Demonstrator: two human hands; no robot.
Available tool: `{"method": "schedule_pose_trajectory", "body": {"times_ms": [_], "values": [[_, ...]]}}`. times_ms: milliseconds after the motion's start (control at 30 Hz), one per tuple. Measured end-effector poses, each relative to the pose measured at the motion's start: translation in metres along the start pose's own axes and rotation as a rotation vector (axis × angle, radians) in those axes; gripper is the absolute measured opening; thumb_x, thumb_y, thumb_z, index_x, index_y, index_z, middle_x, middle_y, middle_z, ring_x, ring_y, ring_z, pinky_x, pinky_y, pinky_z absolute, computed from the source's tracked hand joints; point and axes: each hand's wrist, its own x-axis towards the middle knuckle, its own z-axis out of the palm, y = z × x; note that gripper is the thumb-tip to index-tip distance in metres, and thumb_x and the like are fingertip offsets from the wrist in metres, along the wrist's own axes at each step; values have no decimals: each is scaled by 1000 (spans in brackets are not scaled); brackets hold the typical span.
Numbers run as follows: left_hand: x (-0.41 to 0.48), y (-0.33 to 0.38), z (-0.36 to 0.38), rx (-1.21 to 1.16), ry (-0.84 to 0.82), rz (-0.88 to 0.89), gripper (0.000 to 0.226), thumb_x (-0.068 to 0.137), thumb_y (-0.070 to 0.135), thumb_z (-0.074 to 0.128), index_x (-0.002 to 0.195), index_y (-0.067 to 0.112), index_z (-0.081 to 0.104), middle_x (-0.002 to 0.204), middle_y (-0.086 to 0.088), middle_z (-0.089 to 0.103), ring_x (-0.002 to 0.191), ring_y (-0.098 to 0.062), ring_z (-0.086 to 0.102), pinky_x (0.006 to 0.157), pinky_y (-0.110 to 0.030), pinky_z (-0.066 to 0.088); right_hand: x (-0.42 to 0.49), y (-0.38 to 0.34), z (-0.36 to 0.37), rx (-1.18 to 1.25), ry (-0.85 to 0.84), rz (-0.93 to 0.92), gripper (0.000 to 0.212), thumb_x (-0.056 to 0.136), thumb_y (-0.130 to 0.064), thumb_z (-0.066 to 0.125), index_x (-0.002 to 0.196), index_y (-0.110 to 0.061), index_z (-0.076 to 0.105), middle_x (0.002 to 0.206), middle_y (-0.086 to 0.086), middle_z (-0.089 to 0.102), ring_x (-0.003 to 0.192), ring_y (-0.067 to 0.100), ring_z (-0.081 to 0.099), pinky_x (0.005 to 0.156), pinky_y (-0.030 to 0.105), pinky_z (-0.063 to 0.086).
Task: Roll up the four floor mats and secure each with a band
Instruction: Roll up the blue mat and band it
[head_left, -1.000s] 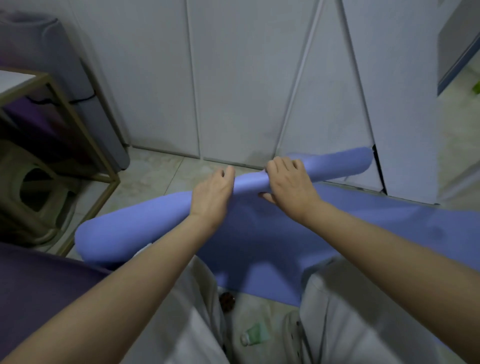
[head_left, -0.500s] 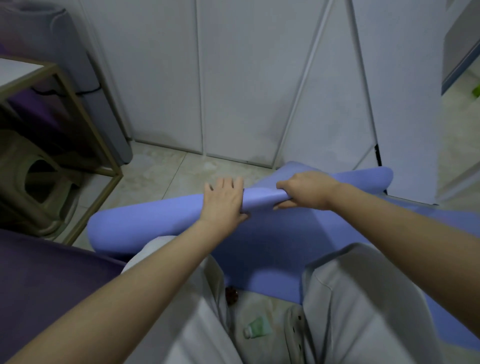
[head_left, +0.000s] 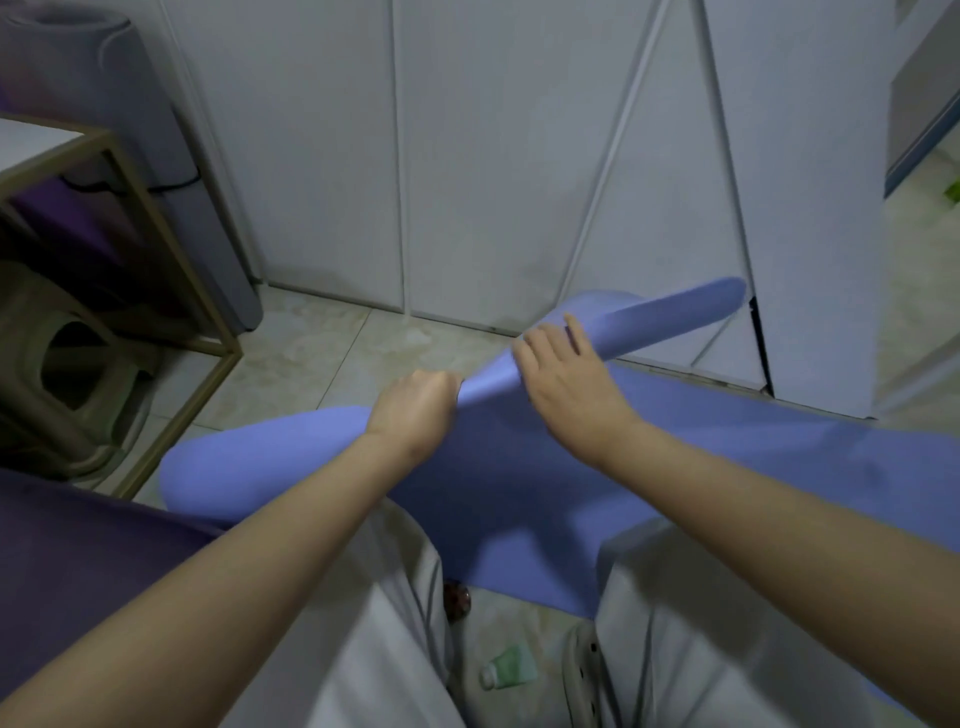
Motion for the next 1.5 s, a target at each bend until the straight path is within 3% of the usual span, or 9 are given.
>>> {"method": "schedule_pose_trajectory", "body": {"times_ms": [67,167,333,633,833,967,1100,1367,1500], "values": [[5,2,1,-54,-56,31,9,86,8,44,79,14,44,79,-7,53,71,-31,46,60,-33,34,-2,-16,-1,108,-4,-13,13,75,-12,58,87,-8,63,77,9,57,71,27,55,87,41,44],[7,-1,3,-133,-130,58,8,85,16,50,78,14,49,79,-8,57,72,-31,52,60,-32,38,4,-21,0,267,-129,-71,40,58,-36,85,70,-12,56,64,5,52,55,22,50,58,30,30],[2,-5,1,-217,-300,145,19,81,30,63,91,14,63,84,-3,65,77,-26,58,64,-31,42,8,-7,-10,392,-390,-185,29,95,-44,48,93,-16,39,93,6,61,78,28,53,63,32,27],[-20,-12,32,117,314,-1,39,51,33,83,71,14,56,68,-3,53,61,-26,53,59,-33,34,22,-5,-14,400,-487,-249,37,93,-43,48,109,-11,53,109,9,63,95,30,58,66,31,28],[-20,-16,25,69,127,-25,11,89,25,51,86,20,42,94,-4,64,86,-30,58,62,-31,29,21,-3,-10,318,-380,-289,34,94,-43,47,104,-12,53,100,9,65,86,31,58,62,32,25],[-14,-18,19,73,-8,9,12,91,20,45,98,18,55,100,-7,66,91,-33,59,66,-32,36,9,1,1,343,-145,-315,32,80,-38,69,73,-11,55,64,5,57,53,27,55,46,29,29],[-2,-18,12,-85,-142,-8,21,89,23,49,102,13,61,102,-9,66,91,-34,59,72,-33,42,-4,1,12,252,-17,-121,40,83,-48,42,79,-12,60,73,6,55,63,26,52,65,33,37],[8,-20,12,-252,-623,45,33,74,30,79,91,12,57,86,-3,58,76,-23,54,66,-27,40,-11,9,2,399,-396,-193,48,92,-59,40,85,-12,46,67,0,45,64,29,51,51,33,23],[7,-19,13,-185,-545,72,46,74,36,77,109,13,59,101,-5,64,85,-23,56,72,-29,42,-5,10,-4,448,-571,-177,48,91,-61,41,68,-20,30,61,-6,31,56,18,36,48,28,21]]}}
